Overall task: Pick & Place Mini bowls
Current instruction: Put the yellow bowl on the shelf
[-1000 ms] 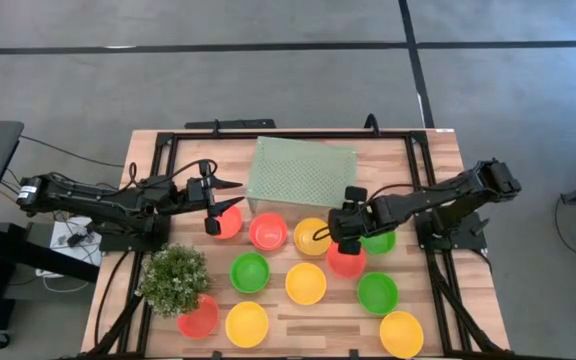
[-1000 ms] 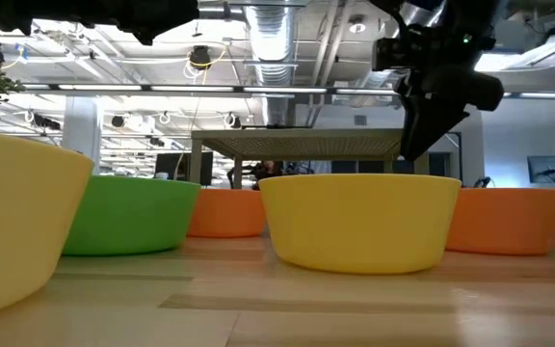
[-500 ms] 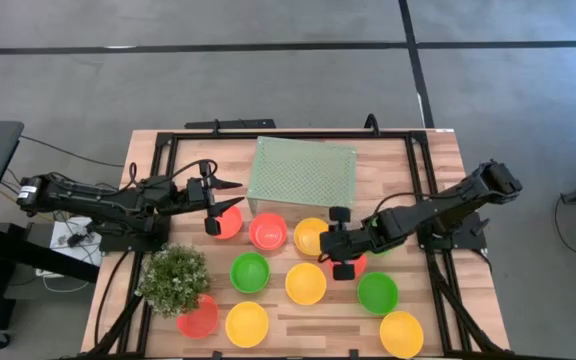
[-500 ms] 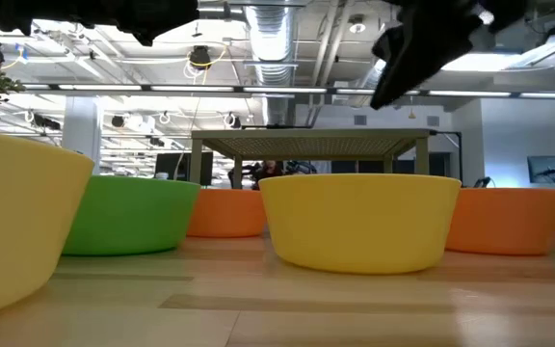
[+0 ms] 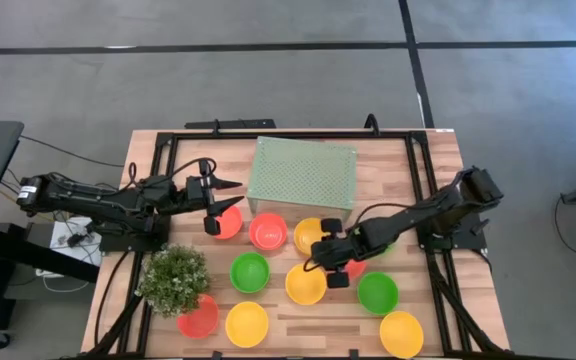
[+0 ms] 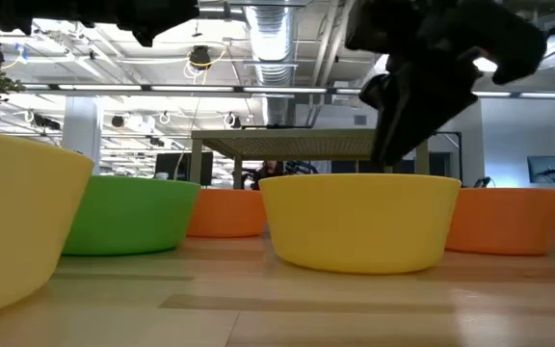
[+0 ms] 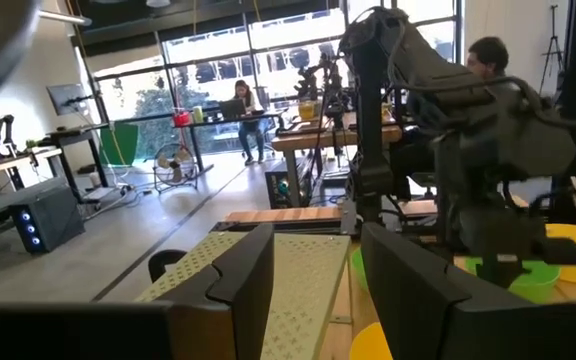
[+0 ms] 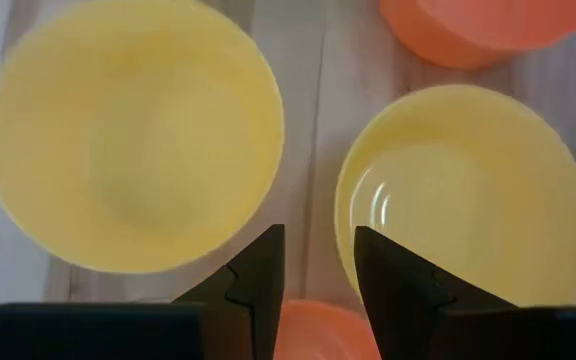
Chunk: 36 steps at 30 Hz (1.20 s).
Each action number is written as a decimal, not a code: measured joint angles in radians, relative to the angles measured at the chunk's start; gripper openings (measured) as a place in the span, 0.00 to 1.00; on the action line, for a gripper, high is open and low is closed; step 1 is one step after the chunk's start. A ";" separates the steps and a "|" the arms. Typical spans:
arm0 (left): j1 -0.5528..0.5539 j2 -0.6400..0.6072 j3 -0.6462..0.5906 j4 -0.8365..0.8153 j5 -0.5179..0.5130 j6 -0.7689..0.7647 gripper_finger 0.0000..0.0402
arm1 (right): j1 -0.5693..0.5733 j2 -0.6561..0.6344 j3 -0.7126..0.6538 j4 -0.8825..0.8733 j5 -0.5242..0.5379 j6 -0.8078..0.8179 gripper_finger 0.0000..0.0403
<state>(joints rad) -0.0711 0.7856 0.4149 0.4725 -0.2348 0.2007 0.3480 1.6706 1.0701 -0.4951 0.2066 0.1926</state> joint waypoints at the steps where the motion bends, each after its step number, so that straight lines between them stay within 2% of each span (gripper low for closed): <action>1: 0.000 0.000 0.000 0.000 0.000 0.000 0.38 | -0.002 0.012 0.006 0.005 -0.001 0.000 0.29; 12: 0.000 0.000 0.000 0.009 0.000 0.000 0.38 | -0.036 0.117 0.015 -0.032 0.000 -0.050 0.27; 15: 0.000 0.000 0.000 0.015 0.000 0.000 0.38 | -0.038 0.119 0.015 -0.042 -0.004 -0.070 0.20; 18: 0.000 0.000 0.000 0.015 0.000 0.000 0.38 | -0.037 0.096 0.015 -0.059 -0.032 -0.071 0.07; 20: 0.000 0.000 0.000 0.016 0.000 0.000 0.38 | -0.035 0.063 0.015 -0.054 -0.051 -0.071 0.02; 24: 0.000 0.000 0.000 0.018 0.000 0.000 0.38 | -0.024 -0.017 0.015 -0.056 -0.052 -0.071 0.04; 31: 0.000 0.000 0.000 0.020 0.000 0.000 0.38 | -0.021 -0.242 0.029 -0.085 -0.023 -0.091 0.02; 36: 0.000 0.000 0.000 0.025 0.000 0.000 0.38 | -0.023 -0.399 0.035 -0.083 0.015 -0.216 0.01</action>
<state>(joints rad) -0.0711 0.7853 0.4149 0.4979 -0.2348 0.2008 0.3245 1.2713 1.1049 -0.5779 0.2212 -0.0230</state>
